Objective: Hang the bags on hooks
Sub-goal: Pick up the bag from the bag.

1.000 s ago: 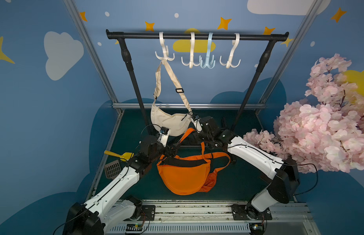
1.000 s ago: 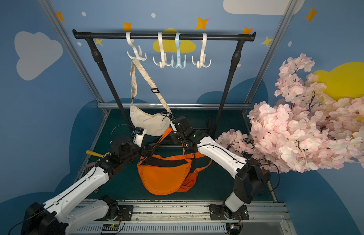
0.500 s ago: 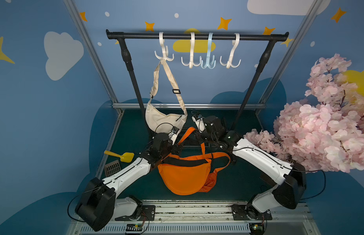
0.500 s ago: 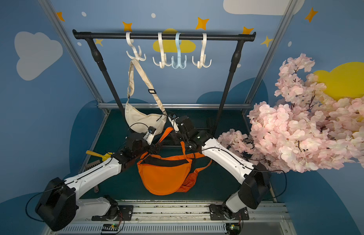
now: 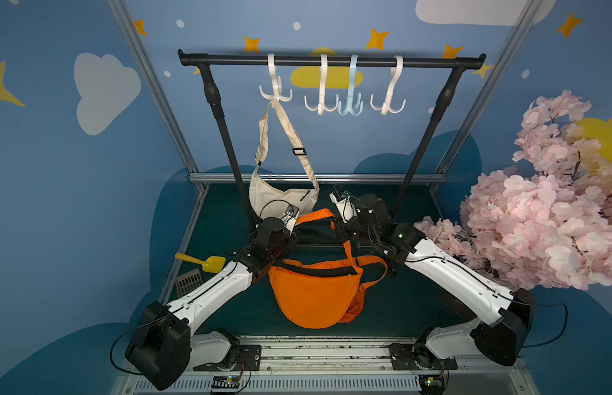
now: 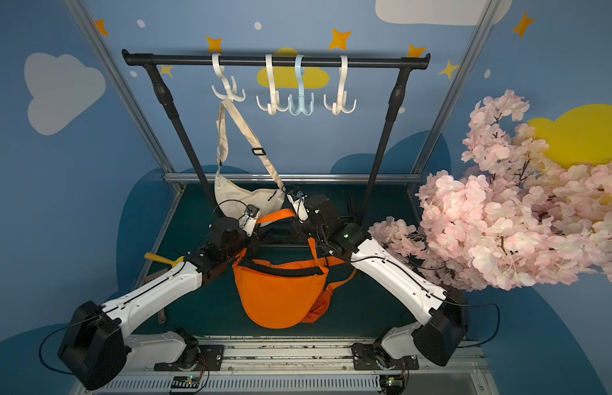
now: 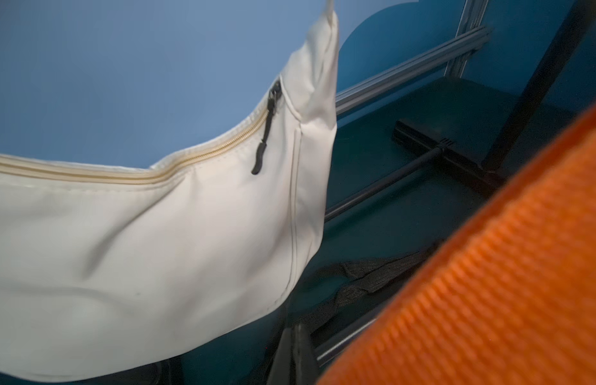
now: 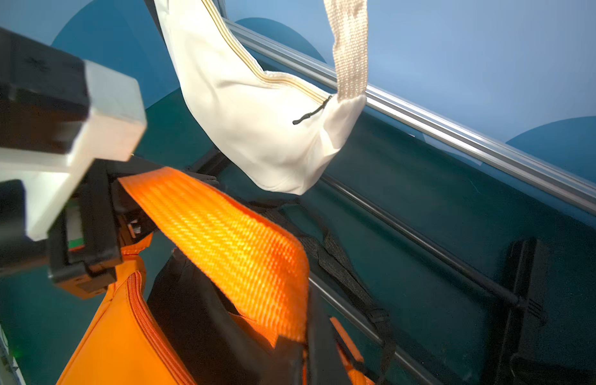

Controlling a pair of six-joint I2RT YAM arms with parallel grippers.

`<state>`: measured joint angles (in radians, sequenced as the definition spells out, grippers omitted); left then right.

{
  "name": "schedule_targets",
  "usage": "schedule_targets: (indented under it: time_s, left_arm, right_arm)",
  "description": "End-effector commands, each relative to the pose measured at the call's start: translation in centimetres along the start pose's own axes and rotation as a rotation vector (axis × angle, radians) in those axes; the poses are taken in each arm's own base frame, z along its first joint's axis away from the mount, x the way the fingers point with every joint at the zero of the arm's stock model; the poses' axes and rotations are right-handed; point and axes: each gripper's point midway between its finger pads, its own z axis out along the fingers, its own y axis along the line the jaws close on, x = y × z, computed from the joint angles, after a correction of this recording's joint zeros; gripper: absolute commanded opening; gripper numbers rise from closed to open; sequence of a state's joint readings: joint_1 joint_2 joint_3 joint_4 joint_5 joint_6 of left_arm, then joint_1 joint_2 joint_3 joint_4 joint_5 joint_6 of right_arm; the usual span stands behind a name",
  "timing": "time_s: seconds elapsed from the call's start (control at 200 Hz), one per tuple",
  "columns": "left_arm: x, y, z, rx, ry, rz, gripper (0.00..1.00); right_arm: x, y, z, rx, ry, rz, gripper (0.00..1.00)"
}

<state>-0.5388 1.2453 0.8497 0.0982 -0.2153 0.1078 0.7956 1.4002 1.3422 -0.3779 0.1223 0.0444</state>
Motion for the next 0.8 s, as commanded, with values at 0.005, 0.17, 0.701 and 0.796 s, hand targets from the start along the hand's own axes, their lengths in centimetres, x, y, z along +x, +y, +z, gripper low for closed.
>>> schedule_targets:
  time_s: [0.005,0.17,0.701,0.796]
  left_arm:
    - [-3.9,0.2,-2.0,0.03,-0.063,-0.039,0.04]
    - [-8.4,-0.2,-4.1,0.106,-0.107,-0.085,0.04]
    - [-21.0,-1.4,-8.4,0.348,-0.139,-0.142,0.04]
    - [-22.6,-1.2,-8.3,0.357,-0.12,-0.145,0.04]
  right_arm:
    - [-1.8,0.2,-1.5,-0.011,-0.06,0.01,0.0]
    - [-4.1,0.4,-2.8,-0.026,-0.106,0.02,0.0]
    - [-15.9,1.8,-9.9,-0.106,-0.374,0.023,0.0]
    - [-18.1,1.9,-10.8,-0.102,-0.405,0.009,0.0]
